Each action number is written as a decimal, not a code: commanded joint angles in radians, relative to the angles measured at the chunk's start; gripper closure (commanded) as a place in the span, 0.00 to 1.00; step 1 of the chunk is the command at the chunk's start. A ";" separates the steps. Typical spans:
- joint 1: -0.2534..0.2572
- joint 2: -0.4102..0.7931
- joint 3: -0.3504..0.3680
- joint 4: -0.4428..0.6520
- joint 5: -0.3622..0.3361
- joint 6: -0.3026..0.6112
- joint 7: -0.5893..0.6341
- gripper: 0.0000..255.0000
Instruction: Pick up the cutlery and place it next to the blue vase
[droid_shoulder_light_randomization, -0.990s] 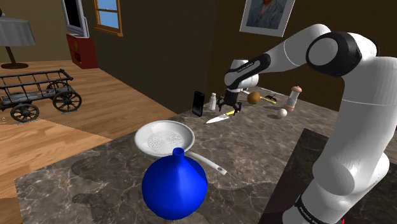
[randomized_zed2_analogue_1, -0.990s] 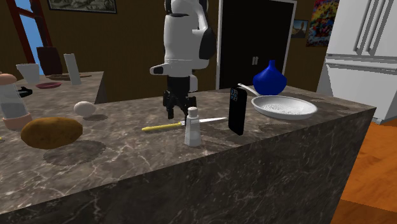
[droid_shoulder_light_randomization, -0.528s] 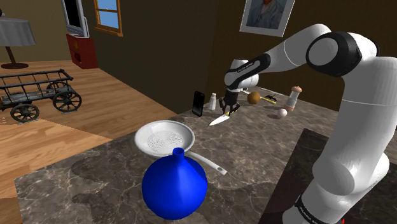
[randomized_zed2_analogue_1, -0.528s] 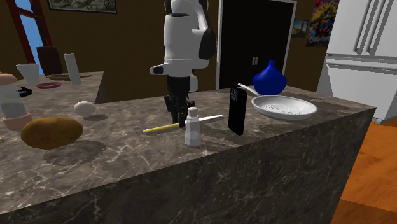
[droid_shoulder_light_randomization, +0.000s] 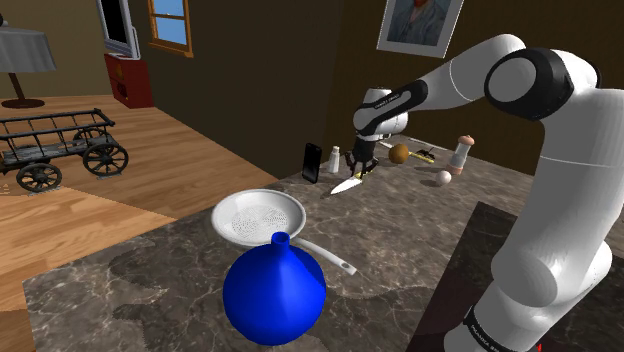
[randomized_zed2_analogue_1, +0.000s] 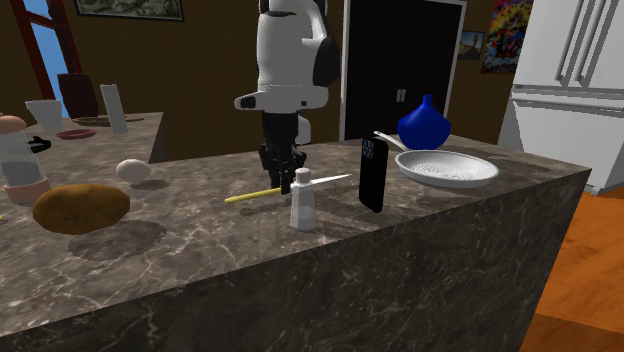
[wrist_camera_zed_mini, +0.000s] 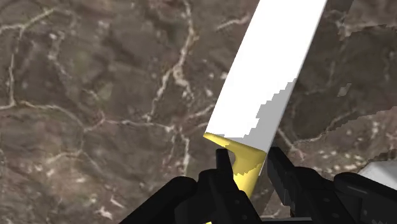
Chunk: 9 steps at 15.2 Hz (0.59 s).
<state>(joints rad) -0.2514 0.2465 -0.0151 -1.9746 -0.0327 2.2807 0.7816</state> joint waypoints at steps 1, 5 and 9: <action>0.000 -0.017 0.000 0.006 0.000 -0.023 0.000 1.00; 0.000 -0.041 0.000 0.029 0.001 -0.071 -0.002 1.00; 0.001 -0.063 0.001 0.056 0.002 -0.120 -0.003 1.00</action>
<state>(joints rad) -0.2512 0.1906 -0.0148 -1.9267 -0.0312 2.1773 0.7782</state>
